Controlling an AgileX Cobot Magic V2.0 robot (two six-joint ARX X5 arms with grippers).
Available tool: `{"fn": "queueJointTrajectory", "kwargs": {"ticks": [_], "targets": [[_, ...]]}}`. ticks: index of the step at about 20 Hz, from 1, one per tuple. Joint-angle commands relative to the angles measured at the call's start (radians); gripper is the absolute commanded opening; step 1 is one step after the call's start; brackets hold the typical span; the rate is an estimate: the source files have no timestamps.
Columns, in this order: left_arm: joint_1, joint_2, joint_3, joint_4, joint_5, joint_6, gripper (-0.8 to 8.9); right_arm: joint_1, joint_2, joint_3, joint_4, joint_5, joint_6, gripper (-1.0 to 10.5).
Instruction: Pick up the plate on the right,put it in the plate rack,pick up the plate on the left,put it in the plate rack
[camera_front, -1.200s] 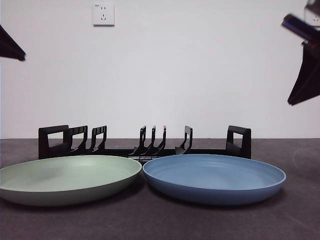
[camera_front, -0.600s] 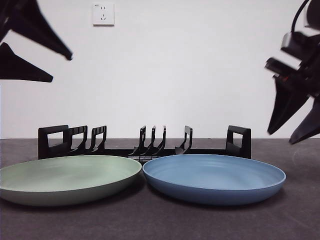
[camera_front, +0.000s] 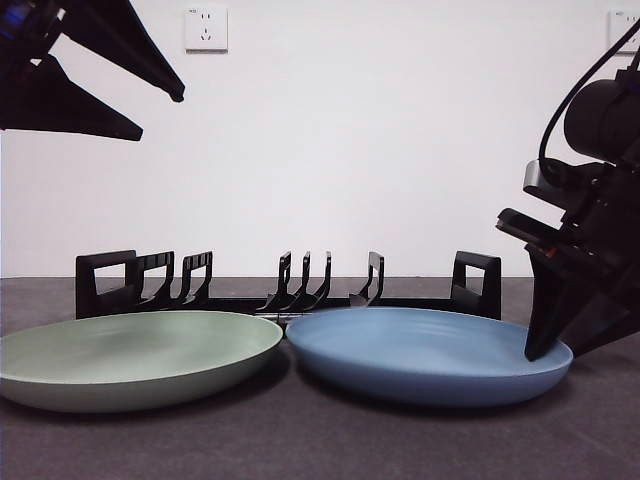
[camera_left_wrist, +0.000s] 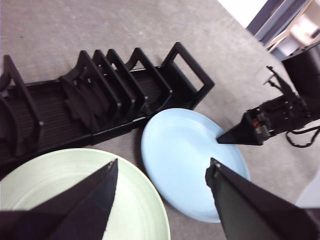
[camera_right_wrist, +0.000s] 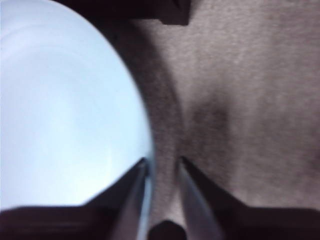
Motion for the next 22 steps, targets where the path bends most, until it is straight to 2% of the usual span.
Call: {"fn": "queueJointTrajectory", "kwargs": {"ticks": [1,3,7,9,11,15,17,22], "targets": [[-0.016,0.002,0.000,0.000,-0.009,0.023,3.05,0.003,0.011,-0.010,-0.008,0.006,0.021,-0.1],[-0.031,0.002,0.000,0.001,-0.008,0.048,3.05,0.002,-0.008,-0.010,-0.010,0.011,0.031,-0.1],[-0.116,0.002,0.004,0.000,-0.011,0.226,3.06,0.002,-0.138,-0.009,-0.041,0.010,0.060,-0.1],[-0.180,0.002,0.026,-0.022,-0.053,0.316,3.06,0.002,-0.215,-0.008,-0.050,0.010,0.070,-0.1],[-0.274,0.002,0.070,-0.072,-0.172,0.421,3.07,0.002,-0.269,0.015,-0.090,0.010,0.071,-0.1],[-0.514,0.008,0.144,-0.129,-0.499,0.747,3.11,0.010,-0.277,0.122,-0.217,0.008,0.066,-0.1],[-0.621,0.031,0.146,-0.139,-0.615,0.871,3.11,0.018,-0.277,0.159,-0.235,0.007,0.066,-0.1],[-0.761,0.158,0.146,-0.213,-0.724,0.955,3.11,0.031,-0.275,0.248,-0.348,0.004,0.056,-0.1]]}}
